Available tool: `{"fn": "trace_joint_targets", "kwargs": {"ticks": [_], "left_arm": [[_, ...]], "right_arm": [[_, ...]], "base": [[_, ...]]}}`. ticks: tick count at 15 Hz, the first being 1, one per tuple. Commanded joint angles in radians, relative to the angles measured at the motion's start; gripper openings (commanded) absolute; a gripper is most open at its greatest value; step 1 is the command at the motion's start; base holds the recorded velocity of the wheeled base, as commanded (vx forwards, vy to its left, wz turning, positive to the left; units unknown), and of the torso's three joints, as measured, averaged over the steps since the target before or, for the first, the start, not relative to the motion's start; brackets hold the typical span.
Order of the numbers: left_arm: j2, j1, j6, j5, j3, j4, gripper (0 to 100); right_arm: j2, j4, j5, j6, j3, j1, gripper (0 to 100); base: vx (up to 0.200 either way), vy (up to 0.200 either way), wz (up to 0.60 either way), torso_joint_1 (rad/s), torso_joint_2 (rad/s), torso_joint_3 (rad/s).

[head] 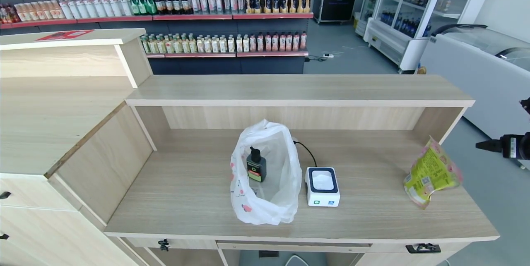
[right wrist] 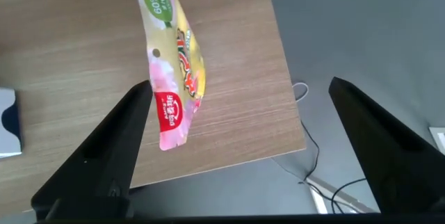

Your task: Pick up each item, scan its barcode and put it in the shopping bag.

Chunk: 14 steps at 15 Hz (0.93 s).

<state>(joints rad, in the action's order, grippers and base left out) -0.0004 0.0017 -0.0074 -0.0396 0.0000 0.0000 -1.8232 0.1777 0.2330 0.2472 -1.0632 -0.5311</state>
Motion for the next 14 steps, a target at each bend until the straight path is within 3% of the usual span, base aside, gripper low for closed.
{"fn": "trace_joint_targets", "kwargs": {"ticks": [1,5,7,9,14], "left_arm": [[0.0,0.0,0.0,0.0,0.0,0.0,100],[0.0,0.0,0.0,0.0,0.0,0.0,100],[0.0,0.0,0.0,0.0,0.0,0.0,100],[0.0,0.0,0.0,0.0,0.0,0.0,100],[0.0,0.0,0.0,0.0,0.0,0.0,100]], "right_arm": [[-0.024,0.026,0.0,0.0,0.032,-0.021,100],[0.102,0.056,0.008,0.027,0.17,-0.07,100],[0.079,0.221,0.054,0.043,0.23,-0.072,100],[0.018,0.295,0.058,0.052,0.195,-0.06,100],[-0.16,0.287,0.058,0.003,0.057,-0.027,100]], "base": [[0.0,0.0,0.0,0.0,0.0,0.0],[0.0,0.0,0.0,0.0,0.0,0.0],[0.0,0.0,0.0,0.0,0.0,0.0],[0.0,0.0,0.0,0.0,0.0,0.0],[0.0,0.0,0.0,0.0,0.0,0.0]]}}
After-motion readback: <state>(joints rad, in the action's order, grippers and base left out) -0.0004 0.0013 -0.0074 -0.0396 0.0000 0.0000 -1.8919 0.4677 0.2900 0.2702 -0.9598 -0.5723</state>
